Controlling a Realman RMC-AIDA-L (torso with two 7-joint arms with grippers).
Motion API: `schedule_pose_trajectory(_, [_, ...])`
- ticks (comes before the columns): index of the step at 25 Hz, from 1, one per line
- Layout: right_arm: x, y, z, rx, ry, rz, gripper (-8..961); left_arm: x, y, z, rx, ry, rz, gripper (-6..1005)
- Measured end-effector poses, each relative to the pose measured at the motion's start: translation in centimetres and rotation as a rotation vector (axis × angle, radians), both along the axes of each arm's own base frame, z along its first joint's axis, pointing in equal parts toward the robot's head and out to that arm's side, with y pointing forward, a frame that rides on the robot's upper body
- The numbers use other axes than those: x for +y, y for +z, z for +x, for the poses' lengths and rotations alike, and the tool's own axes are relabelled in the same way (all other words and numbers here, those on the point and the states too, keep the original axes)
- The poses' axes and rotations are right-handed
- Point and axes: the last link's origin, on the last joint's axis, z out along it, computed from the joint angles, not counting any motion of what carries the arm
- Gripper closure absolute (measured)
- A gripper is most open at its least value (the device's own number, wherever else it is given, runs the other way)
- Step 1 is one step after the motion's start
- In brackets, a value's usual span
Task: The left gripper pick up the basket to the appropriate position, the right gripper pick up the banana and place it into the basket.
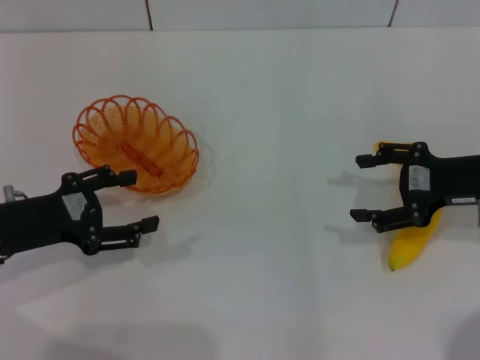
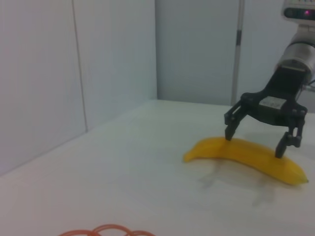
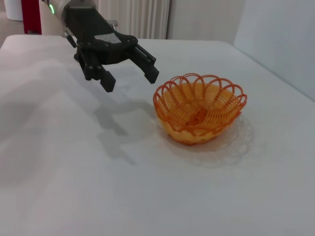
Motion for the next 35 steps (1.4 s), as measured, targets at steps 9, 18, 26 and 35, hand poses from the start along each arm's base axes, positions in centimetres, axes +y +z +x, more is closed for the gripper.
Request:
schedule_pose_trajectory(9, [0.1,-0.3,0.4,-0.01,-0.02,0.018,67,0.0,0.1,-0.1,-0.008,0.009,0.015,130])
schedule_pose_trajectory(18, [0.1,-0.4,0.4,-0.007,-0.022,0.013,67,0.1,0.1,0.0,-0.011,0.008,0.018,133])
schedule_pose_trajectory(26, [0.1,-0.4,0.5,-0.007,-0.022,0.013,67,0.1,0.2,0.2,-0.025,0.005,0.02,136])
schedule_pose_trajectory(35, [-0.1,-0.3,0.7,-0.007,-0.03,0.016,68,-0.2,7.3,1.0,-0.282,0.006,0.286,139])
